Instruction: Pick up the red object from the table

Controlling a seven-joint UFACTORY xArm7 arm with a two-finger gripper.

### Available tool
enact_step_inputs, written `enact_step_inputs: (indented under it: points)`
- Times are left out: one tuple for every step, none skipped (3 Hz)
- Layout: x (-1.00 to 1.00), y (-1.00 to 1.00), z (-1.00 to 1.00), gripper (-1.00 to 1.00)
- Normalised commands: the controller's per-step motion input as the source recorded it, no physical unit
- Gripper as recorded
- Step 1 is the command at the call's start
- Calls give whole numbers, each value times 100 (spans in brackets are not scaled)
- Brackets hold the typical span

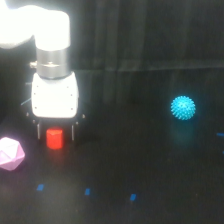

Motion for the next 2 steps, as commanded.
enact_step_inputs:
  points:
    - [-6,-71,-100,-100]
    - [-61,67,15,-100]
